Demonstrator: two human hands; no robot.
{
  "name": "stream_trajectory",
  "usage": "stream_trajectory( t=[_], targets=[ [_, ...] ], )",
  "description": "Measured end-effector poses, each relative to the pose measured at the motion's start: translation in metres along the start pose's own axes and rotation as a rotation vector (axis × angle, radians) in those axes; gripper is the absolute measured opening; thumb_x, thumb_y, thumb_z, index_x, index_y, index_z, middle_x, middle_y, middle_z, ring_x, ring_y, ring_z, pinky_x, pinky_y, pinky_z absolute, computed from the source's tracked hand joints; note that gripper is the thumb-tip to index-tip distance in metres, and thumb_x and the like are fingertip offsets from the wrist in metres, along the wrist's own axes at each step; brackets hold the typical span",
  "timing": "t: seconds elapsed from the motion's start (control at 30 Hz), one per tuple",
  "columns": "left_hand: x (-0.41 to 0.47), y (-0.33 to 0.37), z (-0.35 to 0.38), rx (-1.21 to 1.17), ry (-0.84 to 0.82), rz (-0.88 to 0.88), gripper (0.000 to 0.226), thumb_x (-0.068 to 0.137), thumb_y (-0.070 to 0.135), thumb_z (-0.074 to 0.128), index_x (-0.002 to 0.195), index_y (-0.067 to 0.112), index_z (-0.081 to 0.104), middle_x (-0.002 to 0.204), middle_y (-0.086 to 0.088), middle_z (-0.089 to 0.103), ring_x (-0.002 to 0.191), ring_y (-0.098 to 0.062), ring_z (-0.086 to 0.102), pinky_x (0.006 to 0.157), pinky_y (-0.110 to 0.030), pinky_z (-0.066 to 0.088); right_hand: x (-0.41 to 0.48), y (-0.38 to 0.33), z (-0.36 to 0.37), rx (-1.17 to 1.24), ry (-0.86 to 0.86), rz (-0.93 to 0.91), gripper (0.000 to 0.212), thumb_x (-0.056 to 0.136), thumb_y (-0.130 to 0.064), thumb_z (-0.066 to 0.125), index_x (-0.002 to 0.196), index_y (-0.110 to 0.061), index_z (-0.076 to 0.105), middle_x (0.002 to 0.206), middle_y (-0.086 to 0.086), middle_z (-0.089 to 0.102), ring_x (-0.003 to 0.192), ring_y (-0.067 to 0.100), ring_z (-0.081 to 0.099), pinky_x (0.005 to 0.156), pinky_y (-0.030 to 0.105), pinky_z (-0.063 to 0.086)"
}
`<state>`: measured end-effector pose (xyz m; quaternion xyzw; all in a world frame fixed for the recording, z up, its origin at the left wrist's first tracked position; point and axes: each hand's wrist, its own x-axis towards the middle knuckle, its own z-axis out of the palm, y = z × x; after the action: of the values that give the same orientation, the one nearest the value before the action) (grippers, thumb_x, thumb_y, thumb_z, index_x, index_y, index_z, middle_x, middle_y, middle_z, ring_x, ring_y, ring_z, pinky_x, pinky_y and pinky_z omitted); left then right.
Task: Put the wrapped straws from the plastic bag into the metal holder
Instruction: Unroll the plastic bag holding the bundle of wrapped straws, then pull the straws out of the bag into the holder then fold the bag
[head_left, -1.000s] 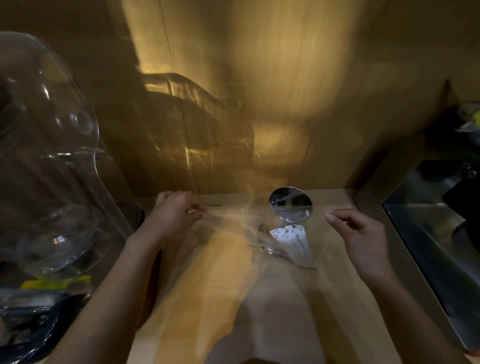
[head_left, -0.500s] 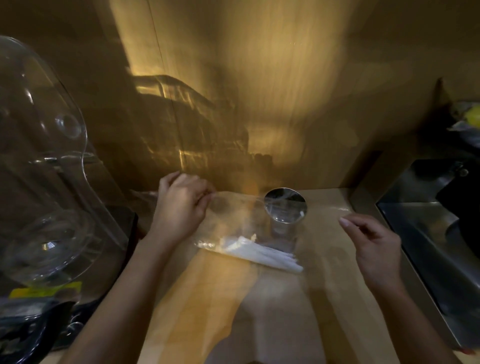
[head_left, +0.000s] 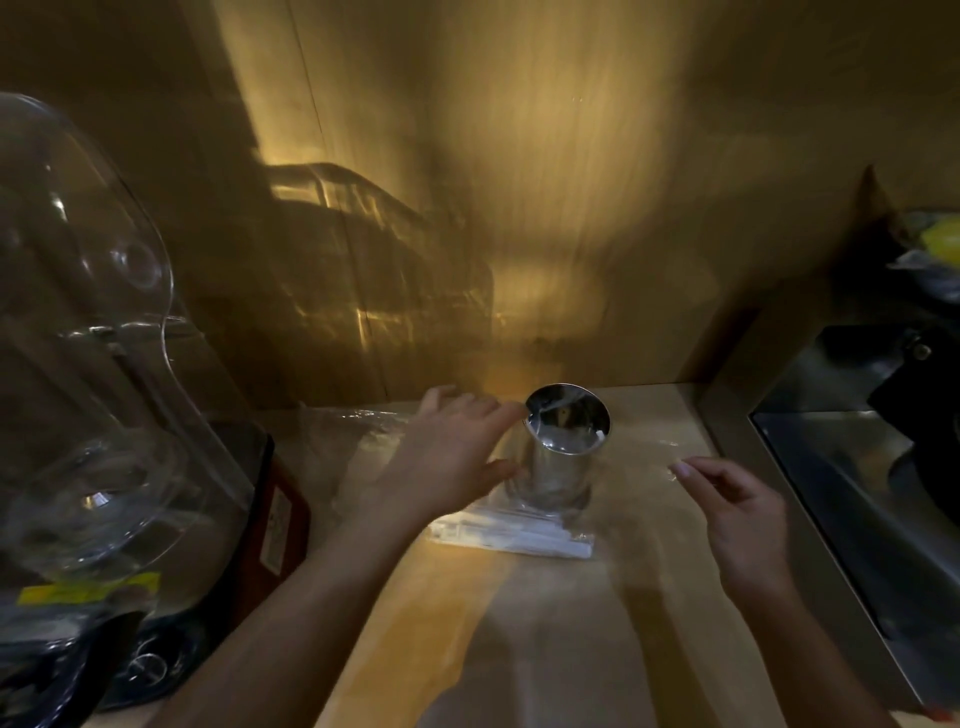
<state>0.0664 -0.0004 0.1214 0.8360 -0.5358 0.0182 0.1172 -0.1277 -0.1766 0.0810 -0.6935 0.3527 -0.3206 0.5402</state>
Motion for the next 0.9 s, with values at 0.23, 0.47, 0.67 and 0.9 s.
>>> stream_trajectory(
  t=[0.23,0.47,0.67,0.9],
  targets=[
    [0.025,0.021,0.002,-0.031,-0.108,0.046,0.019,0.093,0.031,0.046,0.099,0.023,0.062,0.103,0.0,0.071,0.097,-0.026,0.061,0.093,-0.032,0.035,0.002,0.001,-0.006,0.036,0.03,-0.017,0.013,0.082,-0.013,0.063,0.08,-0.025,0.066,0.085,-0.003,0.066,0.075,-0.001,0.061,0.071,0.026,0.047],
    [0.043,0.033,-0.041,-0.143,-0.073,0.108,0.018,0.088,0.035,0.056,0.094,0.022,0.067,0.088,-0.004,0.073,0.083,-0.024,0.064,0.072,-0.034,0.049,0.004,0.007,-0.016,-0.008,-0.146,0.0,0.019,0.077,-0.018,0.069,0.09,-0.032,0.067,0.097,-0.008,0.068,0.085,0.007,0.062,0.072,0.03,0.049],
    [0.063,0.043,-0.086,-0.204,-0.015,0.122,0.011,0.082,0.033,0.064,0.085,0.023,0.069,0.084,0.002,0.072,0.079,-0.016,0.062,0.069,-0.034,0.049,0.01,0.028,-0.025,0.129,-0.087,0.092,0.019,0.072,-0.009,0.073,0.08,-0.025,0.072,0.084,-0.006,0.074,0.079,0.001,0.066,0.069,0.022,0.048],
    [0.077,0.051,-0.121,-0.233,0.106,0.167,0.006,0.08,0.028,0.068,0.079,0.023,0.07,0.069,0.008,0.063,0.069,-0.015,0.061,0.062,-0.032,0.047,0.012,0.05,-0.031,0.158,-0.111,0.107,0.018,0.07,0.0,0.071,0.073,-0.018,0.074,0.074,-0.007,0.074,0.068,0.002,0.065,0.06,0.012,0.051]
  ],
)
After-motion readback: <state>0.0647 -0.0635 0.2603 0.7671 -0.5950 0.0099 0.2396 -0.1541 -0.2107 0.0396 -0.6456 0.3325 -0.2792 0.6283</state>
